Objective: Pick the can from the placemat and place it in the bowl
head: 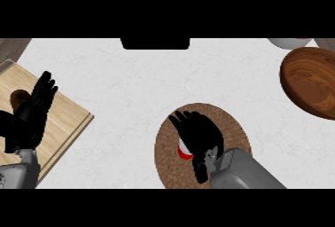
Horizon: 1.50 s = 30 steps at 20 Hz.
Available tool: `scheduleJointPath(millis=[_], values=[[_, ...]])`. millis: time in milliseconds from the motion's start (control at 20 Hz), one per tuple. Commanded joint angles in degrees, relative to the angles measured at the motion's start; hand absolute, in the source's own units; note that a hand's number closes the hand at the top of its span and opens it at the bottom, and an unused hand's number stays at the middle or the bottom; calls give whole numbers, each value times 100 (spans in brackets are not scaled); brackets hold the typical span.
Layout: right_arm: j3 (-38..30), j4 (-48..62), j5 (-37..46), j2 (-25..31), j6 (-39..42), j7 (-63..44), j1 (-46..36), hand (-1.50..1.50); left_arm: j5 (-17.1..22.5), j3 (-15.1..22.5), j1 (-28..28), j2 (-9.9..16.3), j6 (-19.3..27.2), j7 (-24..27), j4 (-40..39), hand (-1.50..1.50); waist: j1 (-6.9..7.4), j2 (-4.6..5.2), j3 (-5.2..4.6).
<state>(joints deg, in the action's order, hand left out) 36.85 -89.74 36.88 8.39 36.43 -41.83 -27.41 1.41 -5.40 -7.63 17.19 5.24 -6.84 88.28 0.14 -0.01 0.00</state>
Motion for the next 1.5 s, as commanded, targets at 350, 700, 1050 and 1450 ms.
scheduleJointPath(millis=[350, 700, 1050, 1450], values=[[-468, 474, 408, -356, 356, 556, 265, 150, -260, 10, 234, -304, -39, 143, 97, 0, 6, -3, -1], [-626, 1916, 870, -781, -301, 1708, -435, 150, -320, -62, -3, -306, -129, 78, -76, 0, 35, 14, 0], [-717, 1431, 1439, -624, -752, 1844, -57, 150, -193, -383, -369, -183, -252, -183, -123, 0, -14, 4, 0], [-3656, 2848, 1601, 161, -2398, -708, -1175, 150, -233, -220, -121, -184, -287, -128, 170, 0, 80, 124, 2]])
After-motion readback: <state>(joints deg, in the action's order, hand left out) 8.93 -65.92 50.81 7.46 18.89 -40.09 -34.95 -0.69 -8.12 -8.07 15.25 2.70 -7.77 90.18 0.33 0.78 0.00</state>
